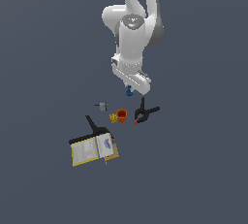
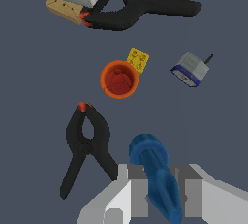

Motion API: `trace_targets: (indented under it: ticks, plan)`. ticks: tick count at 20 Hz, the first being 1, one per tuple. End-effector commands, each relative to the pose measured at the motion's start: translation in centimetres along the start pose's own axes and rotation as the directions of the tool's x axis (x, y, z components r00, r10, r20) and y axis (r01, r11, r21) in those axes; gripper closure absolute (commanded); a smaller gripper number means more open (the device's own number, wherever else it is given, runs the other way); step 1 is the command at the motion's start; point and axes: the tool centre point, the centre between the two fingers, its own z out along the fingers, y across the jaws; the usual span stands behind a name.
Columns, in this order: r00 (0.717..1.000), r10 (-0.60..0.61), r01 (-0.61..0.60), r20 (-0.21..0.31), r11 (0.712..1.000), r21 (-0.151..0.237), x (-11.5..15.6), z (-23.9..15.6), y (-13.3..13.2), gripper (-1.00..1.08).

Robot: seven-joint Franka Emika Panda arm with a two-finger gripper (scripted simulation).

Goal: Pick up a designated object from a clutter of objects.

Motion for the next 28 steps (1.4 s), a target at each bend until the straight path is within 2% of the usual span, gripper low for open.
trace_targets:
  ticks: [1, 21, 28]
  plan:
    - [1.0, 0.0, 0.0, 0.0, 1.0, 0.0, 0.0, -2.2, -0.2, 1.08]
    - [1.0, 0.0, 0.0, 0.0, 1.0, 0.0, 0.3, -20.3, -2.8, 1.08]
    - [1.0, 0.0, 0.0, 0.0, 1.0, 0.0, 0.5, -25.0, -3.7, 1.08]
